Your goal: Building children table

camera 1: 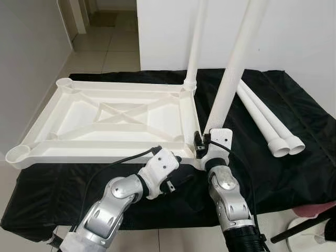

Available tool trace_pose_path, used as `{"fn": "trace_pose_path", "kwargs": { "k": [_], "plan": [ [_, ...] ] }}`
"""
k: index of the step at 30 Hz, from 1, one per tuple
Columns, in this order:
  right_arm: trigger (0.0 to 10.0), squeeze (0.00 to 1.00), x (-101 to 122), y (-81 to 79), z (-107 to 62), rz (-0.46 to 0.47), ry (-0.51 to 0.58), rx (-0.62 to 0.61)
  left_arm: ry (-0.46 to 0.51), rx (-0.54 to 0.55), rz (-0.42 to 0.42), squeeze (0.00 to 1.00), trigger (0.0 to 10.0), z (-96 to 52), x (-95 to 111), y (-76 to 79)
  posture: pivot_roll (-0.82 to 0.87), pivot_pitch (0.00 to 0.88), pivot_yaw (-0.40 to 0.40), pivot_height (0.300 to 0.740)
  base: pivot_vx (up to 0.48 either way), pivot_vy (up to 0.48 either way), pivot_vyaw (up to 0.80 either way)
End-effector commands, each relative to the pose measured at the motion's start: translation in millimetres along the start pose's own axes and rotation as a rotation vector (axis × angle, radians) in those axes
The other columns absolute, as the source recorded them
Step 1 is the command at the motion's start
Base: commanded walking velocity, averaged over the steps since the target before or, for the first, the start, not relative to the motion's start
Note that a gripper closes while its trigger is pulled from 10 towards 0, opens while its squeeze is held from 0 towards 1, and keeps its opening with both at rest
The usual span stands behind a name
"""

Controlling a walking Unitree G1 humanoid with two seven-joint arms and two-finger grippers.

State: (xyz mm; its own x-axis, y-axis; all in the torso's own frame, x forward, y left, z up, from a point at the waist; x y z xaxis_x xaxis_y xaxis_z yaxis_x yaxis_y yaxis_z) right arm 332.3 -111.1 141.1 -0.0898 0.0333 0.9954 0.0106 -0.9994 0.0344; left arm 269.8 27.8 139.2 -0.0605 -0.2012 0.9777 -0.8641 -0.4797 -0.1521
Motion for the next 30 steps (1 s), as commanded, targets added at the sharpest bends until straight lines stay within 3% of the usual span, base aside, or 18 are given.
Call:
{"fn": "trace_pose_path", "kwargs": {
  "k": [1, 2, 13, 14, 20, 26, 29, 30],
  "plan": [
    [10.0, 0.89, -10, 0.3, -3.4, 0.02, -0.05, -0.004, -0.011, 0.073, 0.014, 0.0, 10.0, -1.5, -3, -9.2, -0.02, 0.016, -0.017, 0.74, 0.0, 0.0, 0.0],
    [10.0, 1.0, -9, 1.8, -3.2, 0.019, -0.05, -0.007, -0.009, 0.075, 0.017, 0.0, 10.0, -1.8, -2, -10.2, -0.02, 0.016, -0.017, 0.74, 0.0, 0.0, 0.0],
    [10.0, 1.0, -3, 8.3, 0.2, 0.031, -0.033, 0.033, -0.018, 0.094, 0.029, 0.0, 10.0, -4.5, -3, -13.6, -0.01, 0.014, -0.026, 0.74, 0.0, 0.0, 0.0],
    [10.0, 0.0, -1, 7.6, 0.6, 0.036, -0.024, 0.087, -0.017, 0.095, 0.032, 0.0, 10.0, -4.7, -2, -13.5, -0.01, 0.012, -0.027, 0.74, 0.0, 0.0, 0.0],
    [10.0, 0.0, 1, 10.1, 2.7, 0.006, 0.002, 0.249, -0.014, 0.097, 0.037, 0.0, 10.0, -4.8, -1, -14.0, -0.01, 0.0, -0.03, 0.74, 0.0, 0.0, 0.0],
    [10.0, 0.0, 2, 14.9, 7.2, -0.023, 0.009, 0.33, -0.014, 0.096, 0.042, 0.0, 10.0, -4.2, -1, -14.4, 0.0, 0.0, -0.035, 0.74, 0.0, 0.0, 0.0],
    [10.0, 0.0, 4, 19.6, 12.6, -0.101, 0.023, 0.5, -0.012, 0.096, 0.053, 0.0, 10.0, -3.0, 1, -16.3, 0.0, 0.0, -0.039, 0.74, 0.0, 0.0, 0.0],
    [10.0, 0.0, 4, 19.6, 12.6, -0.101, 0.023, 0.5, -0.012, 0.096, 0.053, 0.0, 10.0, -3.0, 1, -16.3, 0.0, 0.0, -0.039, 0.74, 0.0, 0.0, 0.0]
  ]
}}
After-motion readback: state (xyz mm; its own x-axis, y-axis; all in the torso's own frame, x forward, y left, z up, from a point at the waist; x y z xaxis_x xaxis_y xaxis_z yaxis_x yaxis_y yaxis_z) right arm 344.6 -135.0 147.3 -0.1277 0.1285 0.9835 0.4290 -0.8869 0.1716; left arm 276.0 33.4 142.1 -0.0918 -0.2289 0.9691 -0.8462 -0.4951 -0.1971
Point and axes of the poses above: a point about 5 cm out from each wrist's last joint towards the gripper, its own z axis pointing out of the wrist towards the gripper, its own x axis along the axis of the wrist's last joint, y = z × x, the point moved 3 cm from there along z, pointing out of the wrist towards the gripper, and after that the axes turned 4 degrees about -z, right-handed, at the moved point
